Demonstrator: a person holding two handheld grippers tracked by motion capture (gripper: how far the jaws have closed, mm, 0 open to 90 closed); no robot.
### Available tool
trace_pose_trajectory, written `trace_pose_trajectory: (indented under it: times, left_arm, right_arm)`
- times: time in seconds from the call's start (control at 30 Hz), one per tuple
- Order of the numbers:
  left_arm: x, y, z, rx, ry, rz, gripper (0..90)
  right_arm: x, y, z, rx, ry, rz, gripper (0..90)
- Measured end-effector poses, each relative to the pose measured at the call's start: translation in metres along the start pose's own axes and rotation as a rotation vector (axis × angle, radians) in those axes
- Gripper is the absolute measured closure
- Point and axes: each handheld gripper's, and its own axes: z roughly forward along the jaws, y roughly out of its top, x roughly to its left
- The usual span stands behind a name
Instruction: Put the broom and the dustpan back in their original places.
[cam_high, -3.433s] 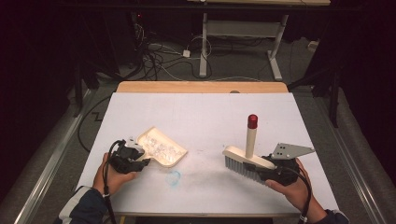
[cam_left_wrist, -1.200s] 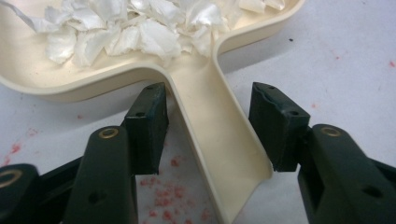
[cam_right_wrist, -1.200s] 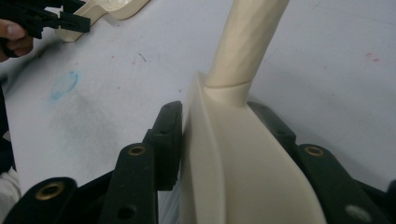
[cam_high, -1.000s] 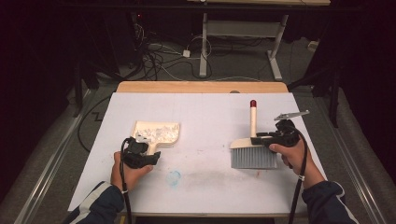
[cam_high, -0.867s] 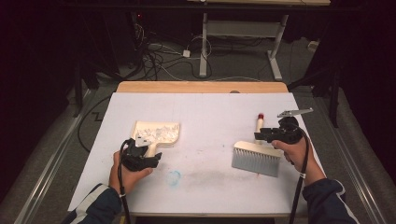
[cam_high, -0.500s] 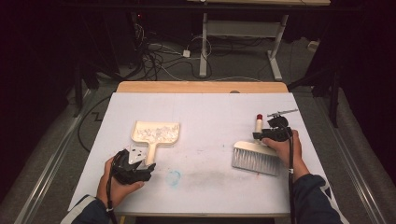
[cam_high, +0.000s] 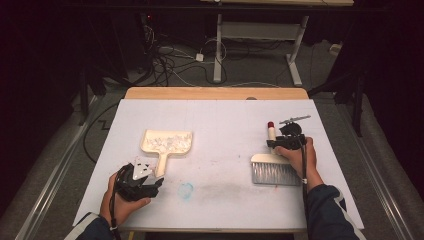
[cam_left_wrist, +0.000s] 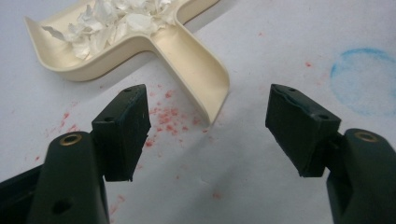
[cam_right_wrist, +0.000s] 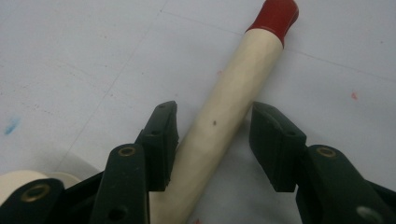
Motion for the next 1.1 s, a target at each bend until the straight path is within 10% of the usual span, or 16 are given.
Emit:
trace_pose_trajectory:
  times: [0.4,1.1]
  left_arm:
    - [-0.002,0.0,0.0,-0.018,-0.011,0.023,28.6]
    - [-0.007,0.0,0.0,-0.011,-0.017,0.073,27.8]
  right_arm:
    - [0.004,0.006,0.002,-0.005,-0.013,-0.029,53.4]
    - [0.015,0.009,-0.035,-0.275,-0.006,-0.102,41.7]
